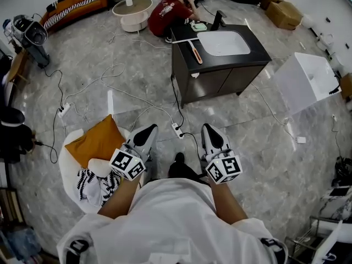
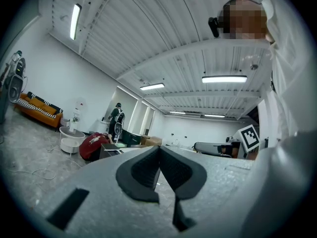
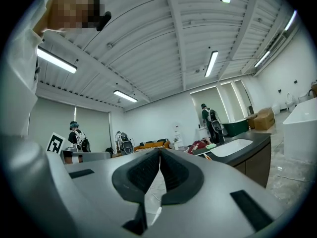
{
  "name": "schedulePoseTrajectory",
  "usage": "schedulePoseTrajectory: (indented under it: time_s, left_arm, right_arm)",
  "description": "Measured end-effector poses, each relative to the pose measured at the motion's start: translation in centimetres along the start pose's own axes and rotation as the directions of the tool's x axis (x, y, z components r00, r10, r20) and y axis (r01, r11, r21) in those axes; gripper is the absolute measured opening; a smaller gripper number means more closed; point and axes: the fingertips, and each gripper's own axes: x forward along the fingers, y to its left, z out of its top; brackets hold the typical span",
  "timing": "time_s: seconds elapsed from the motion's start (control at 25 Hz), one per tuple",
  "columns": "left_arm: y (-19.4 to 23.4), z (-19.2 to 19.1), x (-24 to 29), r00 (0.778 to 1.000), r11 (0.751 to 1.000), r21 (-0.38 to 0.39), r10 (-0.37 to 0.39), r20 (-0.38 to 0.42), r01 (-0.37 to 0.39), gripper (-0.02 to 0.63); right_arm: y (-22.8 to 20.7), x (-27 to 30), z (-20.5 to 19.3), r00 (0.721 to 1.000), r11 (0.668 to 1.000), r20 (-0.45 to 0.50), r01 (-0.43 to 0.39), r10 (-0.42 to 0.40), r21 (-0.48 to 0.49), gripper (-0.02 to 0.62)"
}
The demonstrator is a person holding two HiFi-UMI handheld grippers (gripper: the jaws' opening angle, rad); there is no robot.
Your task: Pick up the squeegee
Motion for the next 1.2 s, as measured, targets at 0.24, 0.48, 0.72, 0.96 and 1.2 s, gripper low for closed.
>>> schedulePoseTrajectory:
  time_s: [0.24,0.48,0.72,0.96,1.2]
  left_arm:
    - [3.2,1.7,5.0,1.000,1.000,-0.004,0.030,0.001,-0.030,0.015]
    - [5.4,4.0,10.4,0.999,0.999,0.022,0.049,0.004,-0.049,0.015]
    - [7.9,4.4,14.1,0.997,0.997,0.021,0.077,-0.010,-0.077,0.015]
    - [10.3,3.7,16.7,0.995,0.995,0.020,0.093,-0.037,-0.093,0.015]
    - [14.2,3.1,19.0,0.993,0.994,-0.019,0.111,-0.048,-0.112,0.015]
  right_arm:
    - [-4.4,4.6,1.4,1.000,0.999,0.009,-0.004,0.004,0.033,0.015]
    - [-8.6,9.4,3.3,0.999,0.998,0.014,-0.043,0.043,0.048,0.015]
    - [-11.7,13.1,3.4,0.998,0.995,0.012,-0.069,0.068,0.067,0.015]
    - [-15.2,14.8,1.9,0.999,0.993,-0.024,-0.031,0.034,0.116,0.015]
    - [-17.6,18.1,1.2,0.999,0.993,-0.040,0.000,0.004,0.119,0.015]
